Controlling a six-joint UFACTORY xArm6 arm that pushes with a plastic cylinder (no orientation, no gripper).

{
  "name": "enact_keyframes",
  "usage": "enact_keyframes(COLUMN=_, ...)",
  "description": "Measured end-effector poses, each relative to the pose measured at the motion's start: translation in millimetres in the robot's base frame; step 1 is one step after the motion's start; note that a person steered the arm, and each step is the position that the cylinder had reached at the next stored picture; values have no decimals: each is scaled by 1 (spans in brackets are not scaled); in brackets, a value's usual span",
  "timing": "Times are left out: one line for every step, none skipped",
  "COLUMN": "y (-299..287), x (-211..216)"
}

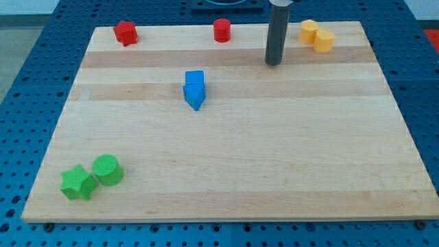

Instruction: Separate the yellow blocks

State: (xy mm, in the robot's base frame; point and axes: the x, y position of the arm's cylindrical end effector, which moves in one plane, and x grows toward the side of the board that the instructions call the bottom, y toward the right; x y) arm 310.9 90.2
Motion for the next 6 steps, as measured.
enact_keyframes(y=25, x=0)
enact_keyframes(y=66, x=0)
enact_keyframes(y=112, x=-6)
enact_keyframes(y=145, x=-25)
enact_keyframes(y=172, x=-56)
enact_keyframes(y=175, x=-62)
